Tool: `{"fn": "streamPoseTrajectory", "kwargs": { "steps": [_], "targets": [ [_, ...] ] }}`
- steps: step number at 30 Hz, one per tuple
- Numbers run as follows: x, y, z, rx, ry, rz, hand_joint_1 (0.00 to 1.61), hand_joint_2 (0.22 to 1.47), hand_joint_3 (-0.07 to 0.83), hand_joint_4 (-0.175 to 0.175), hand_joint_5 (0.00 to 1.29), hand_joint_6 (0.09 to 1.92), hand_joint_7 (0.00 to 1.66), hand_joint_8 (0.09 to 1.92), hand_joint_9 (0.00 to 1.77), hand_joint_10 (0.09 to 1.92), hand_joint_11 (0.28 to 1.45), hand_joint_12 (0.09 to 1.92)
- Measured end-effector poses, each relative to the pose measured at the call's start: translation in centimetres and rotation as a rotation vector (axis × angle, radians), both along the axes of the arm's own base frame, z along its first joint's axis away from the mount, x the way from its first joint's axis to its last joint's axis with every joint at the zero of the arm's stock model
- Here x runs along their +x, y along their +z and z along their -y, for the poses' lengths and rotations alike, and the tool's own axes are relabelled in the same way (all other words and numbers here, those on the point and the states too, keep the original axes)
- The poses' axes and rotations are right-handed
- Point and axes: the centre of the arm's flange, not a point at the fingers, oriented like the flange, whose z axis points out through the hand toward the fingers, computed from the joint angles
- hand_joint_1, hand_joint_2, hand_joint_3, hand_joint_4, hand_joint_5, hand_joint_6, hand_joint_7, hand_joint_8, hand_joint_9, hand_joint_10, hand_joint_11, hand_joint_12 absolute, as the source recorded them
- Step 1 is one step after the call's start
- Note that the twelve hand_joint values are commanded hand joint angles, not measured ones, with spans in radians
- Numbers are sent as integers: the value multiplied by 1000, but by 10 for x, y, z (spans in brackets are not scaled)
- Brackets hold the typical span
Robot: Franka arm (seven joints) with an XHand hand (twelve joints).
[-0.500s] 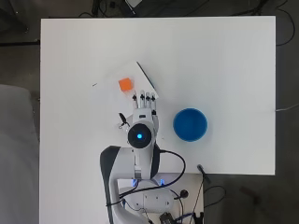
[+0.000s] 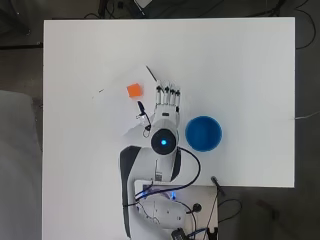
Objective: Teleoperate dual arm-hand system to pick and place objects
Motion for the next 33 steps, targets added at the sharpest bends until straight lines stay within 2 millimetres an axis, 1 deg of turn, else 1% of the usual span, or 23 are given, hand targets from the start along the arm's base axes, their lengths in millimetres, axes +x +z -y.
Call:
{"fn": "streamPoseTrajectory", "kwargs": {
  "steps": [3,7,9,11,13,15,17,18,21,23,25,29,31,33],
  "targets": [
    [13,-20,-6,103,-10,-48,0,1047,-6,69,188,87,249,87,435,87,512,87],
    [43,-56,-10,141,23,-126,0,1032,-10,49,171,87,244,87,413,87,502,87],
    [57,-75,-18,144,53,-169,0,1030,-8,43,162,87,251,87,412,87,498,87],
    [68,-91,-30,141,86,-207,0,1040,-3,41,169,87,278,87,418,87,487,87],
    [73,-97,-43,126,133,-220,0,1049,1,34,151,87,281,87,416,87,477,87],
    [76,-99,-53,110,176,-208,0,1041,-1,34,191,87,347,87,465,87,501,87],
    [79,-104,-62,103,218,-204,0,1025,-6,30,200,87,380,87,492,87,512,87],
    [82,-111,-66,101,242,-209,0,1018,-9,28,199,87,381,87,494,87,511,87],
    [89,-143,-86,89,310,-241,0,1011,-8,31,210,87,373,87,480,87,490,87],
    [91,-153,-93,72,307,-232,0,1014,-4,29,179,87,317,87,435,87,477,87],
    [95,-157,-93,56,277,-216,0,1016,-3,30,160,87,280,87,398,87,469,87],
    [106,-172,-89,28,202,-231,0,1029,4,25,163,87,272,87,382,87,469,87],
    [111,-179,-84,12,172,-239,0,1038,7,23,168,87,280,87,390,87,476,87],
    [114,-182,-76,3,147,-235,0,1045,8,21,176,87,288,87,396,87,481,87]
  ]
}}
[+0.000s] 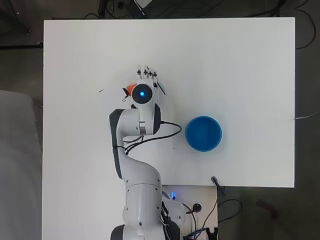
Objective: Teleoperate dual arm-hand system to pick and place objects
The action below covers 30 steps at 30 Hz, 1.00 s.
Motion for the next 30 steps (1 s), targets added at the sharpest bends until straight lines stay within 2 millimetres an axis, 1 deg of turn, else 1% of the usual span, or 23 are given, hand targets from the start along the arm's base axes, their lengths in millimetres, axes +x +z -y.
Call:
{"fn": "streamPoseTrajectory", "kwargs": {
  "steps": [2,7,11,13,14,15,16,17,18,19,20,21,22,25,27,28,30],
  "targets": [
    [-2,-2,6,2,-7,1,0,1052,9,19,192,87,298,87,402,87,483,87],
    [-15,-7,15,13,33,-3,22,1064,4,19,246,87,344,87,436,87,484,87],
    [-20,-6,12,32,90,6,62,1061,-1,20,270,87,364,87,454,87,479,87],
    [-23,-5,7,45,119,11,125,1046,-7,20,282,87,383,87,473,87,483,87],
    [-24,-5,6,55,124,8,300,1088,-1,50,416,87,478,87,558,87,531,87],
    [-25,-6,4,64,124,-3,702,1107,21,15,563,496,621,406,750,372,667,96],
    [-27,-8,4,74,125,-16,860,1141,23,56,676,845,768,837,945,873,770,596],
    [-28,-9,6,83,129,-21,923,1164,16,103,749,1036,953,1303,1174,1330,905,1104],
    [-29,-10,7,91,140,-22,946,1177,9,136,790,1131,1075,1608,1328,1616,993,1441],
    [-29,-10,10,100,153,-18,954,1184,5,156,810,1178,1139,1776,1411,1772,1038,1628],
    [-30,-10,13,113,164,-12,956,1188,3,166,818,1201,1166,1863,1449,1850,1058,1722],
    [-29,-7,16,129,172,-1,955,1191,2,171,821,1213,1174,1905,1462,1888,1065,1766],
    [-29,1,17,142,175,19,953,1193,1,174,821,1220,1172,1920,1464,1906,1066,1786],
    [-28,27,19,139,163,85,947,1194,0,175,819,1224,1164,1905,1461,1909,1065,1796],
    [-24,45,21,107,165,113,943,1197,0,175,811,1235,1174,1862,1471,1884,1095,1792],
    [-20,56,23,91,163,129,942,1198,0,175,809,1240,1175,1837,1474,1867,1110,1788],
    [-9,85,34,69,131,171,941,1199,0,175,806,1245,1181,1795,1483,1838,1129,1784]
  ]
}}
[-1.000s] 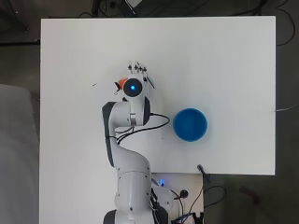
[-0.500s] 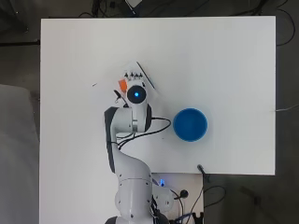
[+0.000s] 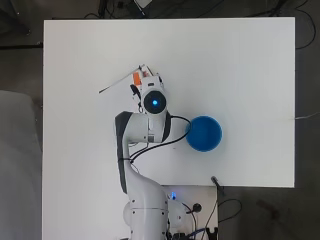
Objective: Teleoperate dual arm-hand system to pick and place objects
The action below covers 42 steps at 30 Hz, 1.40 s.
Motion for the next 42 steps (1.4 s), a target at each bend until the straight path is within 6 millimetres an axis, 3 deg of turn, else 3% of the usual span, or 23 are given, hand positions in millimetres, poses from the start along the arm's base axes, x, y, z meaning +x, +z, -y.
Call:
{"fn": "streamPoseTrajectory", "kwargs": {
  "steps": [3,5,7,10,12,14,18,22,25,28,34,42],
  "targets": [
    [15,46,20,-44,-52,47,945,1194,-1,175,816,1227,1199,1748,1494,1820,1138,1781],
    [26,70,43,-85,-112,62,951,1189,-1,175,829,1206,1221,1734,1505,1824,1141,1781],
    [37,84,81,-111,-183,61,952,1187,-1,175,834,1198,1238,1731,1518,1832,1147,1783],
    [40,87,150,-110,-265,55,950,1188,0,175,829,1204,1259,1741,1535,1845,1158,1786],
    [23,82,197,-108,-307,58,947,1194,1,175,818,1225,1273,1738,1547,1846,1168,1790],
    [-3,76,224,-104,-321,51,942,1201,2,175,805,1247,1289,1741,1558,1840,1179,1794],
    [-64,58,242,-79,-301,46,934,1211,1,175,786,1275,1288,1735,1561,1821,1185,1804],
    [-123,21,269,-26,-306,31,931,1214,0,175,781,1286,1295,1716,1569,1794,1186,1815],
    [-152,-3,290,6,-335,17,930,1215,0,175,780,1289,1309,1711,1580,1786,1192,1819],
    [-159,-29,295,21,-355,-12,931,1215,0,175,780,1290,1308,1733,1582,1796,1190,1823],
    [-166,-81,284,63,-353,-58,932,1214,0,175,781,1292,1260,1791,1545,1845,1159,1834],
    [-180,-96,246,90,-277,-92,922,1221,1,175,765,1304,1109,1840,1425,1915,1093,1882]
  ]
}}
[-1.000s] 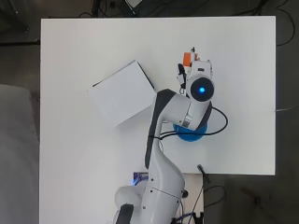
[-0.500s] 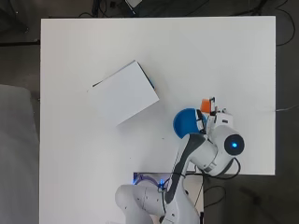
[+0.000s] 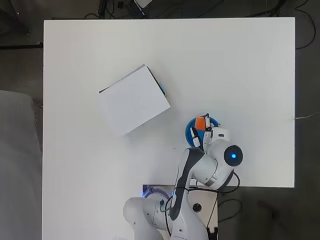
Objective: Teleoperate dual arm-hand system to pick and place objects
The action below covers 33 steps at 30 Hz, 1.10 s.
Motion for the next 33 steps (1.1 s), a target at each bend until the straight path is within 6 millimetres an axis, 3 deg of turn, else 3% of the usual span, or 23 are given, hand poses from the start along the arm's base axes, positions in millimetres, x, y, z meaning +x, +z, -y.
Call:
{"fn": "streamPoseTrajectory", "kwargs": {
  "steps": [4,9,11,12,14,19,23,33],
  "targets": [
    [-10,-12,-13,25,12,-49,915,1225,0,175,756,1313,1025,1796,1341,1920,1028,1888],
    [-14,-13,-10,8,-39,-73,920,1222,-1,175,763,1302,1007,1759,1314,1920,997,1883],
    [-15,-15,-7,-1,-58,-82,486,1028,-11,91,282,526,384,712,573,855,563,826],
    [-14,-17,-6,-1,-67,-91,307,978,-7,66,144,274,198,371,367,488,466,455],
    [-9,-20,-4,1,-90,-137,99,913,-11,45,33,87,45,87,205,137,394,115],
    [5,-31,6,0,-123,-264,1,788,-19,61,0,87,0,87,99,87,358,87],
    [17,-9,19,-1,-140,-212,0,802,-4,70,0,87,4,87,148,87,380,87],
    [34,41,17,-37,-146,-117,0,858,11,85,17,87,95,87,250,87,412,87]
  ]
}}
